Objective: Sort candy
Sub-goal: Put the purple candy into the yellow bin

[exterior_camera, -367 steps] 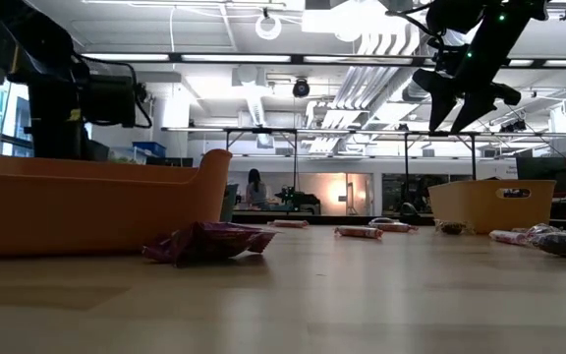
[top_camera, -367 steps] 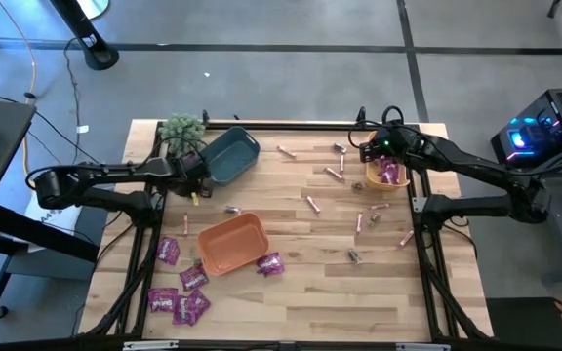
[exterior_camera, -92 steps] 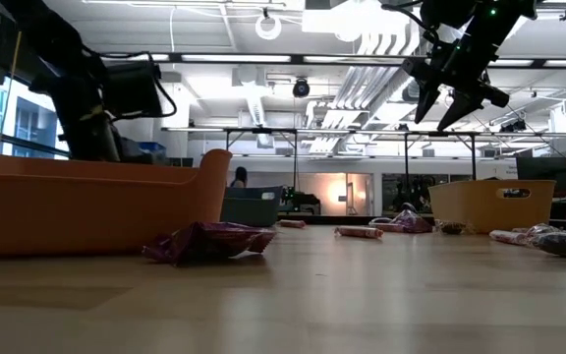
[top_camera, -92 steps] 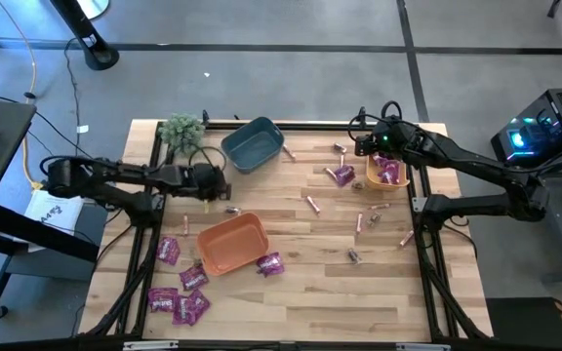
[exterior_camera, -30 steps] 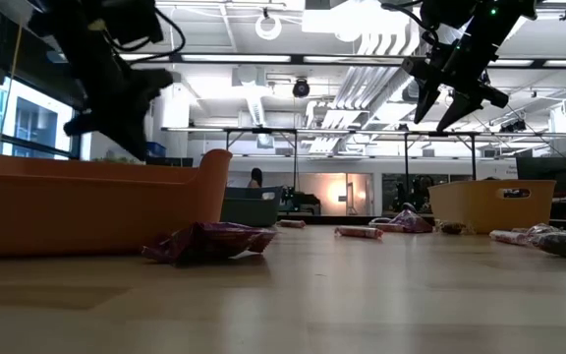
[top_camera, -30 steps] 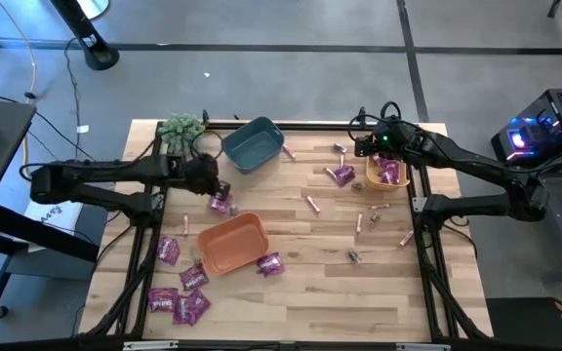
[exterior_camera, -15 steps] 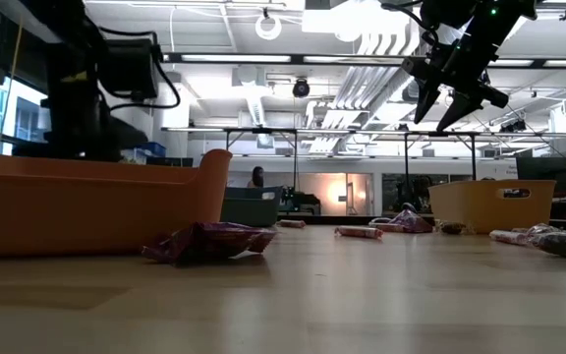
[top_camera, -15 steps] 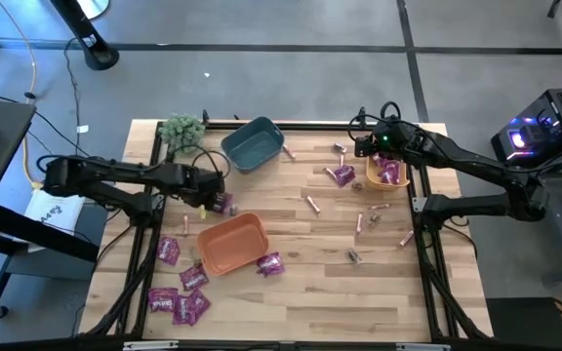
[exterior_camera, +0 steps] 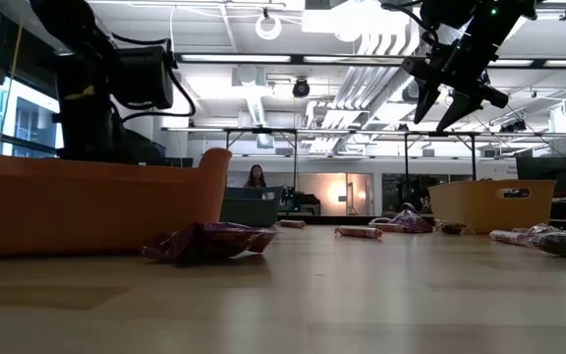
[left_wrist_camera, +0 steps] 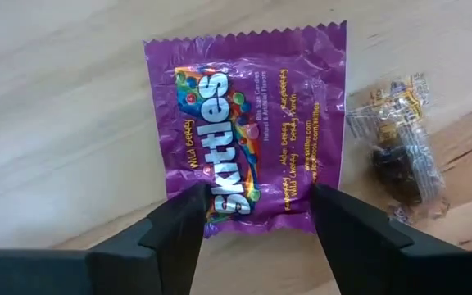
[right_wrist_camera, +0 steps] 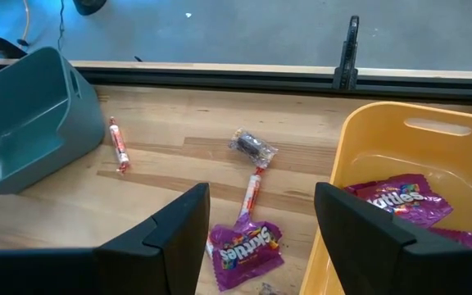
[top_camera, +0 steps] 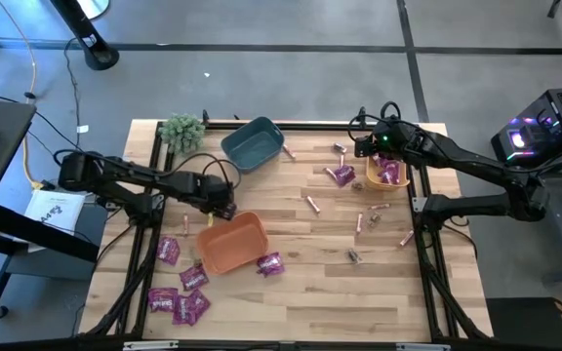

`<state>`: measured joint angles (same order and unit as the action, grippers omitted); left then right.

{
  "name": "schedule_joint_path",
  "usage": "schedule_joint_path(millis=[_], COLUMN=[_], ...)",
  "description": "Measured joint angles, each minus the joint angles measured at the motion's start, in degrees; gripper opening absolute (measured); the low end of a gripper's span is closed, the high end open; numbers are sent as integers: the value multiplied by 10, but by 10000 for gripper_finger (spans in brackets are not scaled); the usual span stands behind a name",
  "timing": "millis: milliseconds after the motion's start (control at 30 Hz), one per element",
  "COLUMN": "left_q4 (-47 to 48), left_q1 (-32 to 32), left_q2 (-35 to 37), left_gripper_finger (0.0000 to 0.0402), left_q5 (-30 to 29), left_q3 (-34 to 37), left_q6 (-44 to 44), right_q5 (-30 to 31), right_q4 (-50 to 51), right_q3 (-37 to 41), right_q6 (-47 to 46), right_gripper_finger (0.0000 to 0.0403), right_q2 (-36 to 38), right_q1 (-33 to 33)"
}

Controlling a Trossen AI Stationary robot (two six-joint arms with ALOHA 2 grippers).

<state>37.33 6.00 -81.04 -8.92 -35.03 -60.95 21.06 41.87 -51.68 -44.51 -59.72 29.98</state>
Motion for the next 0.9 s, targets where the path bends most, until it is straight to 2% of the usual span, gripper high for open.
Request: schedule_joint_path(millis=[100,200,267,367,400,633,800,900], left_q4=[5,18,25,26,24,47,56,36], left_q1=[-6,-12,-14,-18,-22,-34,-34,-34], left_q2=[-4,-12,-22,-33,-34,8,73,108], left_gripper_finger=[212,182,136,41,23,1,1,1], left_q5=[-45,-69,-71,-71,-72,-69,-105,-128], left_q3=[1,1,1,0,0,-16,-52,-84], left_q6=[1,23,35,48,49,32,38,70], right_q5=[0,0,0,-1,-1,-1,-3,-28], right_q4=[0,0,0,2,3,3,3,-9], right_q3=[0,0,0,0,0,0,0,0], right_q6=[0,0,-3,-4,-4,-5,-4,18], right_gripper_finger=[216,216,216,216,216,216,216,216], right_q2=[0,0,0,0,0,0,0,9], right_q1=[0,0,0,0,0,0,0,0])
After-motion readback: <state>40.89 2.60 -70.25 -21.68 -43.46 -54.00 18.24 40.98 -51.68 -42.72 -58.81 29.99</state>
